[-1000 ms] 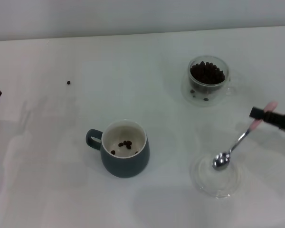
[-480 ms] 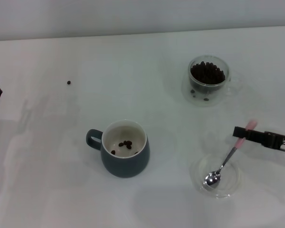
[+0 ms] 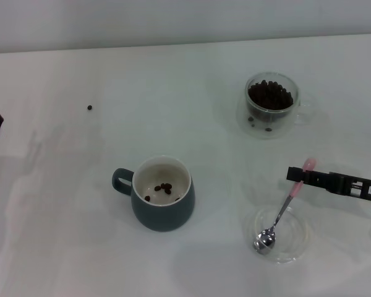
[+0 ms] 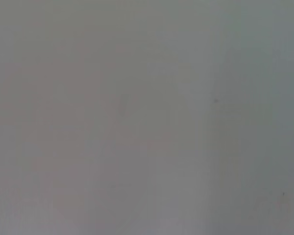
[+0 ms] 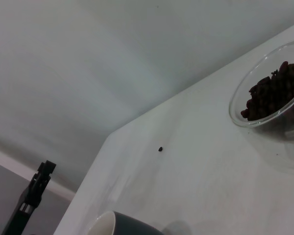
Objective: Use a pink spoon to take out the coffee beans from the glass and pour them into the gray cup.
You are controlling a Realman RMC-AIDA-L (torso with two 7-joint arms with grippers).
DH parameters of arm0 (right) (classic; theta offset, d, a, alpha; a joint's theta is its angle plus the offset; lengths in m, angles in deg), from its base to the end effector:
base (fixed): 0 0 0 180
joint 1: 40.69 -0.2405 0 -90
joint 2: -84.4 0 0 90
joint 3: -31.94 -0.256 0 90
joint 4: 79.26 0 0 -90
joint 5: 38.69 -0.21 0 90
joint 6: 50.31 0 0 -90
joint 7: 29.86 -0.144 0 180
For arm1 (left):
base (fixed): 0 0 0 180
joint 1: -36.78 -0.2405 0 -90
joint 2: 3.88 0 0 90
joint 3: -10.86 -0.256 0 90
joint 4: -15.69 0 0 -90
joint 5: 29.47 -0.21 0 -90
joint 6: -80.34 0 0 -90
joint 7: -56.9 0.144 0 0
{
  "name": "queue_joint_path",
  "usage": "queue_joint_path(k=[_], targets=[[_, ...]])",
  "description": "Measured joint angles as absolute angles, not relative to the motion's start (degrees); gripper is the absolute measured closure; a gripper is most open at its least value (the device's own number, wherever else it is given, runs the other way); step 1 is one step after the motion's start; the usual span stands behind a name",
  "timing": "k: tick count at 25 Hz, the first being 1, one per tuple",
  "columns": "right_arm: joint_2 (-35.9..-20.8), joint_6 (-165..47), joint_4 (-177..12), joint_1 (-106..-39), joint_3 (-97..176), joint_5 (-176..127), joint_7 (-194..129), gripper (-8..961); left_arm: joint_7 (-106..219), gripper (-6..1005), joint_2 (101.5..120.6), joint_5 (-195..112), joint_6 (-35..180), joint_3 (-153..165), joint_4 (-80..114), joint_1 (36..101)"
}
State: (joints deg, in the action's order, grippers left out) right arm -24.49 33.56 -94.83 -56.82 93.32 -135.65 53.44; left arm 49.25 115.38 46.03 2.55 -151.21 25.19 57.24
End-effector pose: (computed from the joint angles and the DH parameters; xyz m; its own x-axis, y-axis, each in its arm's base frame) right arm 0.3607 0.2457 0.0058 0.1776 -0.7774 -0.6034 -0.9196 -0.3495 0.1795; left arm -0.3318 0.2866 -0.0229 0.6881 -0.0941 0.7195 0.6992 -0.1790 -0.6921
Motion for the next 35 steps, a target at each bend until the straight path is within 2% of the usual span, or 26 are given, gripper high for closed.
queue_joint_path(k=[5, 9, 11, 17, 20, 22, 23, 25, 28, 31, 33, 35], targets=[[-24.17, 33.05, -94.74, -56.82, 93.08, -135.63, 53.27, 738, 49.25, 256, 115.39, 46.03, 2.55, -151.21, 25.19, 57.13], [-23.60, 32.28, -94.78, -56.73, 92.98, -135.65, 52.54, 650, 49.25, 257, 115.47, 46.03, 2.55, -151.21, 25.30, 57.20], [-22.88, 31.95, -94.92, -56.58, 92.62, -135.79, 52.22, 606, 49.25, 257, 115.47, 46.03, 2.51, -151.21, 25.37, 57.25], [-20.04, 31.79, -94.91, -55.92, 88.77, -135.88, 52.02, 588, 49.25, 256, 115.48, 46.03, 2.34, -151.21, 25.51, 57.27], [-19.48, 31.97, -95.70, -54.95, 83.21, -135.93, 52.55, 586, 49.25, 255, 115.47, 46.03, 2.25, -151.21, 25.53, 57.26], [-20.49, 32.21, -96.93, -54.04, 76.76, -135.98, 55.67, 585, 49.25, 254, 115.47, 46.02, 2.21, -151.21, 25.54, 57.26], [-20.49, 32.21, -96.93, -54.04, 76.76, -135.98, 55.67, 584, 49.25, 254, 115.47, 46.02, 2.21, -151.21, 25.54, 57.26], [-22.21, 32.58, -97.95, -53.82, 72.19, -136.08, 61.24, 582, 49.24, 254, 115.47, 46.03, 2.20, -151.21, 25.54, 57.33], [-26.64, 31.36, -99.68, -53.86, 64.31, -136.15, 75.40, 580, 49.16, 254, 115.48, 46.03, 2.28, -151.21, 25.54, 57.63], [-29.96, 26.79, -99.06, -54.94, 57.98, -136.71, 89.09, 578, 48.94, 255, 115.46, 46.04, 2.46, -150.38, 25.60, 57.74], [-30.64, 23.47, -93.98, -56.50, 54.40, -139.26, 100.83, 576, 48.87, 255, 115.47, 46.03, 2.47, -149.64, 25.66, 57.75], [-30.66, 21.49, -88.42, -58.05, 52.14, -143.66, 111.85, 575, 48.83, 255, 115.47, 46.10, 2.48, -149.24, 25.66, 57.72]])
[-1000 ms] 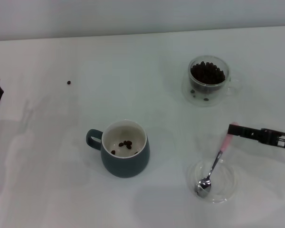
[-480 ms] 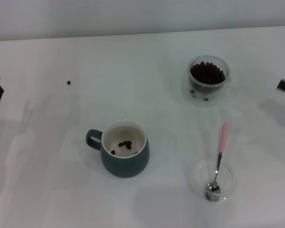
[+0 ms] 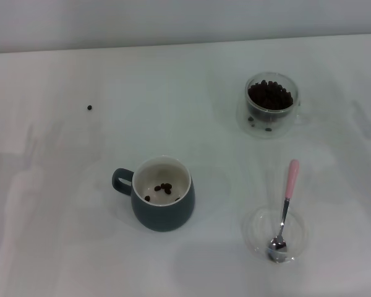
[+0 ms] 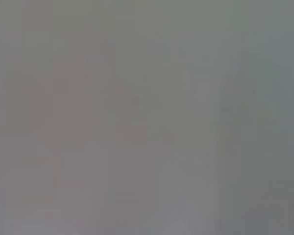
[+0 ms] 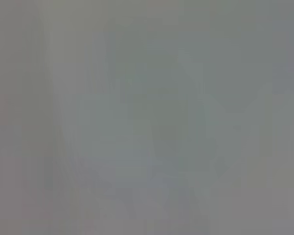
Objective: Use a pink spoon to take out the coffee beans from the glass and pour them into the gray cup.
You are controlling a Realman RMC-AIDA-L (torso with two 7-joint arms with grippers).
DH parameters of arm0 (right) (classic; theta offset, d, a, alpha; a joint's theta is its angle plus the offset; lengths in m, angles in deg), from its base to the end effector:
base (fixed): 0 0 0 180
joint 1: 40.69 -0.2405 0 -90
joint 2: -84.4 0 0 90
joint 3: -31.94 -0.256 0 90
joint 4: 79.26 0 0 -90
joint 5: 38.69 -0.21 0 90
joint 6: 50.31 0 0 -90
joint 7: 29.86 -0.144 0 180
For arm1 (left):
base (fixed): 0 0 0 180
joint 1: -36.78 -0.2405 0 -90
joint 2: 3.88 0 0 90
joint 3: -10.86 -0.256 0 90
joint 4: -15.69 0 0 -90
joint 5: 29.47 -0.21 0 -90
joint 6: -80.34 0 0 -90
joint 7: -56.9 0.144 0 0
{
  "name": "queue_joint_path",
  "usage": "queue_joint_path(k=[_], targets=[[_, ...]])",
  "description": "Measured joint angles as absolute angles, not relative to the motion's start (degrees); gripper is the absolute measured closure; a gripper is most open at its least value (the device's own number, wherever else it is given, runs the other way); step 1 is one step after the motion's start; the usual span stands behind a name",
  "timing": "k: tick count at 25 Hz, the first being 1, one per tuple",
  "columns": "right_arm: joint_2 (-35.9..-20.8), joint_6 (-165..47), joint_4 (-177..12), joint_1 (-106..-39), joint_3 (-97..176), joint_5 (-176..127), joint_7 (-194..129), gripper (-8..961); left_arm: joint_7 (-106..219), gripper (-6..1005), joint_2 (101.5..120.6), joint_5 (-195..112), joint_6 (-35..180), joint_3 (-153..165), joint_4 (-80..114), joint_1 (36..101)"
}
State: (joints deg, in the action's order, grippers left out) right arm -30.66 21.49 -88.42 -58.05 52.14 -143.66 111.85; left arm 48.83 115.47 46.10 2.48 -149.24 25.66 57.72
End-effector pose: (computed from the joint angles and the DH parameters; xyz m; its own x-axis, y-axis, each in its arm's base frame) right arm 0.3995 0.2821 0.0507 0.6120 -0.0777 -0.7871 -0.7876 -0.1499 -0.5976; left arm -0.3295 0.2911 -0.0200 0.6687 -0.1089 0.7356 0.7192 -0.1567 -0.6769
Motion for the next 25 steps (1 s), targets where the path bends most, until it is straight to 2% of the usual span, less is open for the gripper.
queue_joint_path(k=[5, 11, 25], targets=[[-30.82, 21.37, -81.37, -59.96, 50.61, -152.07, 129.64, 334, 48.81, 255, 115.57, 46.76, 2.75, -149.10, 25.73, 57.41], [-30.82, 21.32, -80.96, -60.09, 49.36, -154.05, 130.24, 98, 48.65, 255, 115.57, 49.54, 2.81, -149.09, 25.83, 57.45], [-30.82, 18.54, -77.63, -60.80, 42.84, -155.22, 129.99, 94, 48.06, 254, 115.56, 55.36, 3.84, -149.10, 26.51, 59.15]])
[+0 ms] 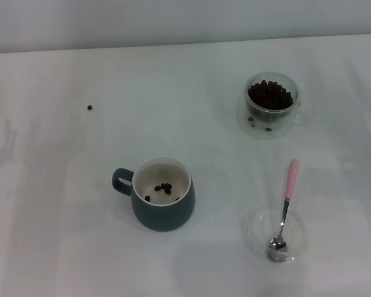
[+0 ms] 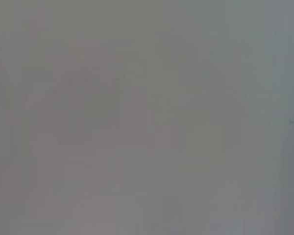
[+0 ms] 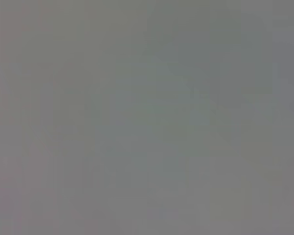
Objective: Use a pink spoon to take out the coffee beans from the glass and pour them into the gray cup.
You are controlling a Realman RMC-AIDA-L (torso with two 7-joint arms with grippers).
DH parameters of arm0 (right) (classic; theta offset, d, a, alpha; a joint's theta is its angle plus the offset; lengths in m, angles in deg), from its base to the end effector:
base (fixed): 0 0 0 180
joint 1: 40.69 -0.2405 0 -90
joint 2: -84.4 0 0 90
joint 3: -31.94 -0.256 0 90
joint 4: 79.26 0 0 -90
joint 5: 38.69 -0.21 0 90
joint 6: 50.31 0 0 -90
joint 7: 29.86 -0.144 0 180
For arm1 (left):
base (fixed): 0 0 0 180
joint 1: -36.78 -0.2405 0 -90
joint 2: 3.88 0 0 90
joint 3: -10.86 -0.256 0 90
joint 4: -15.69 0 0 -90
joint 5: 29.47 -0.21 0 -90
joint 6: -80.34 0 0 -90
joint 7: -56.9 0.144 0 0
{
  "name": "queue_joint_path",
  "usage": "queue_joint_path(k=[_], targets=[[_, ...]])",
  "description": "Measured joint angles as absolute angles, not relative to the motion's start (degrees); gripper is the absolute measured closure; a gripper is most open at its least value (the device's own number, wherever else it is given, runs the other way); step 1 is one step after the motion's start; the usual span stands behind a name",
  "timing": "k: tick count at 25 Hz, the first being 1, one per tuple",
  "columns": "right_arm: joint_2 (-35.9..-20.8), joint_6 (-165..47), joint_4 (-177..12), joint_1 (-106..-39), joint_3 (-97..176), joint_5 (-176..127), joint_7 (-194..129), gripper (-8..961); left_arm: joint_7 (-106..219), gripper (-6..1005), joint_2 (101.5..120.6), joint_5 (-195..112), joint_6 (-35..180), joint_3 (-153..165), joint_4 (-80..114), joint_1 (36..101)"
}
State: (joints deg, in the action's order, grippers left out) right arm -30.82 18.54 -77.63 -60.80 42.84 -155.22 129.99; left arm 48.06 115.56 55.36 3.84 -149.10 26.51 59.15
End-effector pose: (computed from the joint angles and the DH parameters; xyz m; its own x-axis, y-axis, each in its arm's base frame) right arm 0.4089 0.2860 0.0452 0.6353 -0.0209 -0.7720 -0.7651 0.1186 -0.6329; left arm -0.3364 0.3017 -0.0077 0.6162 -0.1211 0.7782 0.7816 -0.0269 -0.6231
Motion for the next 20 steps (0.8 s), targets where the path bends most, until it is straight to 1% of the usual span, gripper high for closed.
queue_joint_path(k=[20], targets=[[-30.91, 16.66, -77.88, -62.50, 42.84, -155.14, 136.19, 94, 45.60, 255, 115.51, 56.46, 4.14, -149.10, 26.50, 59.99]])
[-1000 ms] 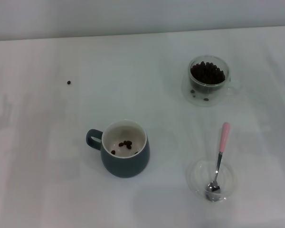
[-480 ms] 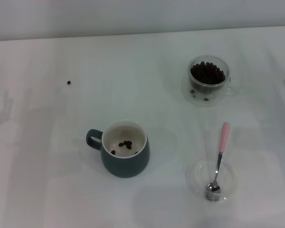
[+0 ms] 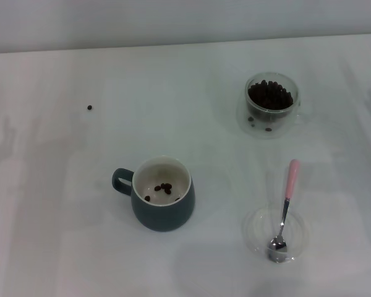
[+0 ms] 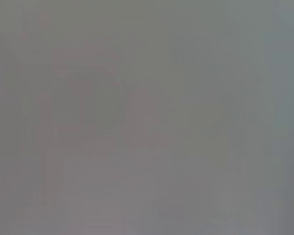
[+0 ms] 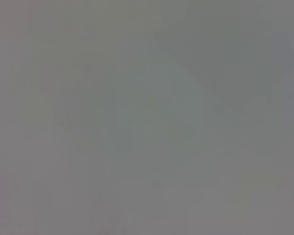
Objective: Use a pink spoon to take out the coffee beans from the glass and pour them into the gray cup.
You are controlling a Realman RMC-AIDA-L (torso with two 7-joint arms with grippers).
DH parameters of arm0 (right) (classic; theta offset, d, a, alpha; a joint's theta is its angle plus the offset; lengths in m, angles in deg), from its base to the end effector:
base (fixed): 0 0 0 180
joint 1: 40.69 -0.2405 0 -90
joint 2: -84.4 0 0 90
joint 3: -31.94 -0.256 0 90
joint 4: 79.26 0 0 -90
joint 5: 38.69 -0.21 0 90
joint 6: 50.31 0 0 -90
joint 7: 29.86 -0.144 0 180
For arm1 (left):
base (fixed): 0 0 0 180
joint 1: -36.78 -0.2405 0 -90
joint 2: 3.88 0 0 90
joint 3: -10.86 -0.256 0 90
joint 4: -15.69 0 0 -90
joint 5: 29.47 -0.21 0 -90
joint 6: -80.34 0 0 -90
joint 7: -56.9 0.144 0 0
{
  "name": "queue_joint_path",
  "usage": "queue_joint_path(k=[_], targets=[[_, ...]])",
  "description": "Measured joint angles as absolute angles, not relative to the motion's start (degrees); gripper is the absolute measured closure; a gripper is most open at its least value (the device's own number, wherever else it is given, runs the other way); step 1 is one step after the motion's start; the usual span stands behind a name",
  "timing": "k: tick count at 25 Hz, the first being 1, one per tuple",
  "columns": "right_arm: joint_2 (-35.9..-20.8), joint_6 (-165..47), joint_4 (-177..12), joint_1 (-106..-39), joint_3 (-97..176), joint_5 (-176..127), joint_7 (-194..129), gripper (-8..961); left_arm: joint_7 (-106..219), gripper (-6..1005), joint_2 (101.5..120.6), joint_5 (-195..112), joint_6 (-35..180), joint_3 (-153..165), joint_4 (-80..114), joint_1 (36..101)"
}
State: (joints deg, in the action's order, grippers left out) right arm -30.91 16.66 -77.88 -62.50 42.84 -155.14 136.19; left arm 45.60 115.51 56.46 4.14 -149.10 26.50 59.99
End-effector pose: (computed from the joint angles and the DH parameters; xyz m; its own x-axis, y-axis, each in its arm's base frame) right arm 0.4041 0.2979 0.0430 0.7141 -0.0430 -0.6987 -0.6926 0.1021 -0.7141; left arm -0.3346 0.3068 -0.0059 0.5776 -0.1270 0.8064 0.8109 -0.0251 -0.5847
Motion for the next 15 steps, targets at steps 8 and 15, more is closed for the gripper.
queue_joint_path(k=[8, 15], targets=[[-30.91, 16.61, -77.59, -62.94, 42.84, -155.14, 136.18, 94, 45.56, 256, 115.47, 56.49, 4.14, -149.10, 26.50, 60.02], [-30.91, 16.56, -77.89, -63.02, 42.83, -155.15, 135.92, 94, 45.56, 255, 115.47, 56.49, 4.13, -149.10, 26.50, 60.06]])
